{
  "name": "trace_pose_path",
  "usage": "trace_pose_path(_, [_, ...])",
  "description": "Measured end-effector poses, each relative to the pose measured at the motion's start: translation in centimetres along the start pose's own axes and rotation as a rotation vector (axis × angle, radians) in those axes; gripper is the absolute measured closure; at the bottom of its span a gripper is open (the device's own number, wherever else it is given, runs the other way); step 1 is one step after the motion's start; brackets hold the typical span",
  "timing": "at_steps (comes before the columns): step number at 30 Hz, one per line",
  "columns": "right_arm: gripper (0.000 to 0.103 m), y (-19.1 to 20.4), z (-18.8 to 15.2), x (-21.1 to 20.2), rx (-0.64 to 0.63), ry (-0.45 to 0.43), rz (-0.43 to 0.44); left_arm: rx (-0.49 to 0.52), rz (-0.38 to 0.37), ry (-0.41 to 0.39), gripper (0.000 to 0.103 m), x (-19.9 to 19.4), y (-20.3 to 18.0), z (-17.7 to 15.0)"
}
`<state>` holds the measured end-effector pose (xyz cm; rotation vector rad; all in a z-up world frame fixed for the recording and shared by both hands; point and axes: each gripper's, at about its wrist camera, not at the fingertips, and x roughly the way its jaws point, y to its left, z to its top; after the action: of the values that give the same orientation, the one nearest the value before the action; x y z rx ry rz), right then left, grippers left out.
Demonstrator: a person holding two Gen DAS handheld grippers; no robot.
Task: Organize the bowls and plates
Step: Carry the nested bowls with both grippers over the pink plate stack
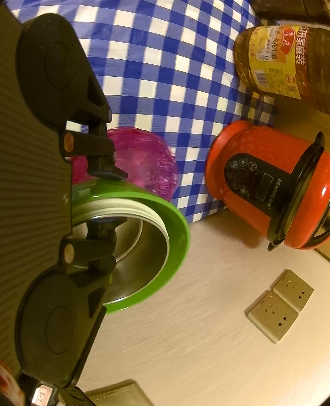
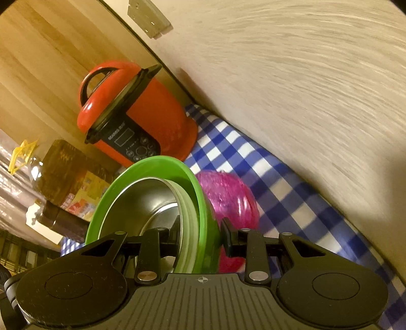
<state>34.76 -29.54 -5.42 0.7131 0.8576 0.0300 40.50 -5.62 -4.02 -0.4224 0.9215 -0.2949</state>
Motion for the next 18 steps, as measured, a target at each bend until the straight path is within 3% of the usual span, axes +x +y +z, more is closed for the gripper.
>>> trace_pose_path(18, [0.073, -0.9, 0.9, 6.6, -0.041, 0.050, -0.036, -0.021, 0.048, 0.048, 0.078, 5.4, 2.3, 0.9])
